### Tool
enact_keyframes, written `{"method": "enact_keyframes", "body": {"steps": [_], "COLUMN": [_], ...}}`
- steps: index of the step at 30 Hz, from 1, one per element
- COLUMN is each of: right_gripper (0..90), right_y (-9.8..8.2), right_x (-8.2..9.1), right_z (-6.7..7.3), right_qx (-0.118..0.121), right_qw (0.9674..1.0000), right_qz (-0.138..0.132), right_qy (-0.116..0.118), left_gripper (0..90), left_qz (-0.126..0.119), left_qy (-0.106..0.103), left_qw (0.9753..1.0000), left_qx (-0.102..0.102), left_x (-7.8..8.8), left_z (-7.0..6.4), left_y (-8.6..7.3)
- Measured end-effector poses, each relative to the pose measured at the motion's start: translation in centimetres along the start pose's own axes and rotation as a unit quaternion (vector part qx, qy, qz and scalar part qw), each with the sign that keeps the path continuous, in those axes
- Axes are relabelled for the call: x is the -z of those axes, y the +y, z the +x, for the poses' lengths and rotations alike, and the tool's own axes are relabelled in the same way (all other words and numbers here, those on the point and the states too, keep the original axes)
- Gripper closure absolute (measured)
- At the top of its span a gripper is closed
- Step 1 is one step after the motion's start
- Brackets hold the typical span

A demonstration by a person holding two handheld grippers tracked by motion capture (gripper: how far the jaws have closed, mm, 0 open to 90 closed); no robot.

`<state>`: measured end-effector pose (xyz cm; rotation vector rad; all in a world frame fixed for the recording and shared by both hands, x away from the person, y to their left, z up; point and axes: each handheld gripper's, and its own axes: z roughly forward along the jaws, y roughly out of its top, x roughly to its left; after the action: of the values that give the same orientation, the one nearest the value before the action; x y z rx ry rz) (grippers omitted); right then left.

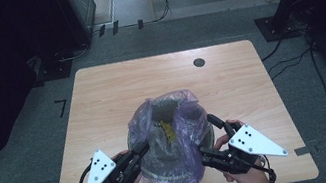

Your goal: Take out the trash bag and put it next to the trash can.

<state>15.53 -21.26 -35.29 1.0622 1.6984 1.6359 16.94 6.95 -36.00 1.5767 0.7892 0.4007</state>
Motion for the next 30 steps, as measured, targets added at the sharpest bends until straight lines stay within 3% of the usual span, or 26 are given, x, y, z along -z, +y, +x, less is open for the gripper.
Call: {"method": "enact_keyframes", "body": {"steps": [4, 14, 19, 22, 30], "right_gripper": [27.2, 27.3, 27.4, 28.9, 28.9], "right_y": [0.3, 0.9, 1.2, 1.4, 1.8], "right_x": [-0.1, -0.5, -0.9, -1.3, -2.1], "right_z": [0.3, 0.8, 1.1, 1.4, 2.0], "right_qx": [0.000, -0.023, -0.041, -0.045, -0.065], "right_qw": [1.0000, 0.9995, 0.9986, 0.9982, 0.9955], "right_qz": [-0.001, 0.001, 0.013, 0.021, 0.051], "right_qy": [0.005, 0.024, 0.032, 0.034, 0.047], "left_gripper": [89.3, 89.4, 89.4, 89.7, 90.0], "left_qz": [-0.002, 0.003, 0.004, 0.006, 0.003], "left_qy": [-0.015, -0.008, -0.003, -0.014, -0.021], "left_qw": [0.9998, 0.9986, 0.9969, 0.9962, 0.9926], "left_qx": [-0.009, -0.052, -0.078, -0.086, -0.120], "left_x": [-0.9, -1.7, -1.8, -1.8, -1.8], "left_z": [-1.1, -2.6, -3.1, -3.3, -4.0], "left_y": [0.3, 0.0, -0.2, -0.3, -0.5]}}
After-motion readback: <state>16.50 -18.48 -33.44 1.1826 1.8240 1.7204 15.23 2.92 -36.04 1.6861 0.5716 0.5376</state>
